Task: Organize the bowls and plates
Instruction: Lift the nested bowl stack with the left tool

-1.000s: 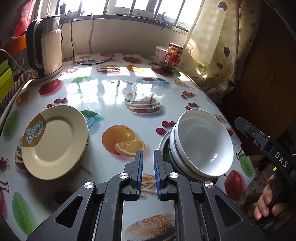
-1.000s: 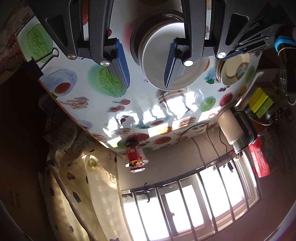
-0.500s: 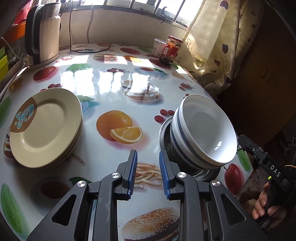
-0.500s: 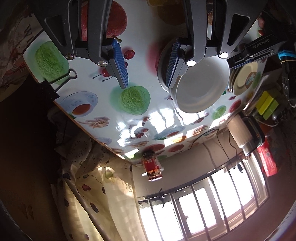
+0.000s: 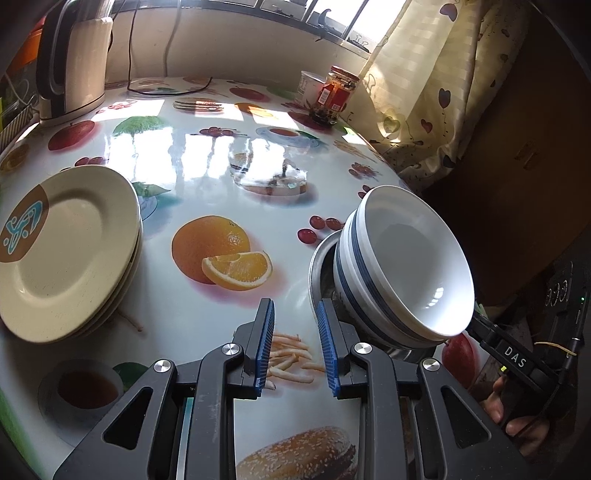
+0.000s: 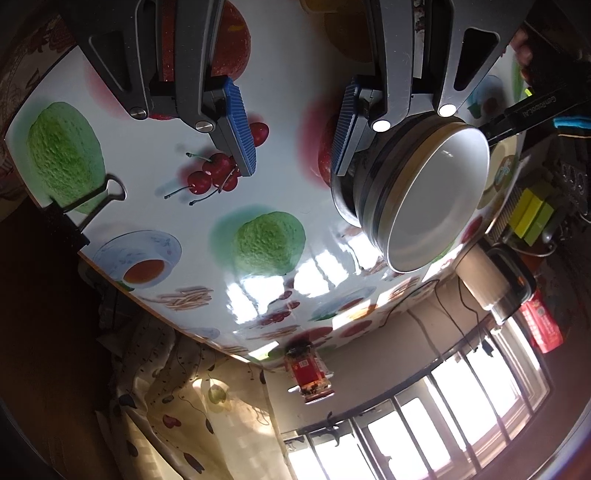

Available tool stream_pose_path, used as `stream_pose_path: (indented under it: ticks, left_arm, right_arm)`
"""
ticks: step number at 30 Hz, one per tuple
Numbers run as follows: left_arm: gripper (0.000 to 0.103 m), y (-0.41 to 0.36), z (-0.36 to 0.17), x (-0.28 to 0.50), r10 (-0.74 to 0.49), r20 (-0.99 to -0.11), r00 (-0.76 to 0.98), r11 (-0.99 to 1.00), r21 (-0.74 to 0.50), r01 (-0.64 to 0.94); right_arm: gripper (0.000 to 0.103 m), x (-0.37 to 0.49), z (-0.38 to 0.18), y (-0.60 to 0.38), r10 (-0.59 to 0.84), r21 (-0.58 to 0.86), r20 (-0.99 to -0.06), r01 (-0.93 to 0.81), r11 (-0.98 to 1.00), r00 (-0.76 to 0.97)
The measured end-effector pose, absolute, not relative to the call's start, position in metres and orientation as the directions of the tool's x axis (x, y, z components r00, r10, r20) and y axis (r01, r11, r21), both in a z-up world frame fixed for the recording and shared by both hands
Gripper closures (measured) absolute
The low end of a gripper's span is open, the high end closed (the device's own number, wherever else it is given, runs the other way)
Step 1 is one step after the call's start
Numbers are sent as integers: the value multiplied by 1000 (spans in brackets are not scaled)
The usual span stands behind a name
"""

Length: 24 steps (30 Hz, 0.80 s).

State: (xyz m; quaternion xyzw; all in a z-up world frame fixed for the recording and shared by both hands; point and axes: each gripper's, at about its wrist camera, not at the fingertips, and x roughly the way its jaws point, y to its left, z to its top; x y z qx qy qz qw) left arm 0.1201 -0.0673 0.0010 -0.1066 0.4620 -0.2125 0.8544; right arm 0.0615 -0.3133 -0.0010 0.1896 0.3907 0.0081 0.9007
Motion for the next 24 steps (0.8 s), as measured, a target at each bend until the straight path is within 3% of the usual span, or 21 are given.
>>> stream_pose_path:
  ticks: [16, 24]
  left_arm:
    - [78, -68, -4, 129, -517, -726, 453, 856, -440, 270]
    - [78, -68, -9, 130, -556, -708, 435, 831, -483, 277]
  right_arm:
    - [61, 71, -7, -309, 234, 389, -695, 81, 918, 680]
    - [77, 72, -12, -315, 322, 484, -659, 56, 873, 680]
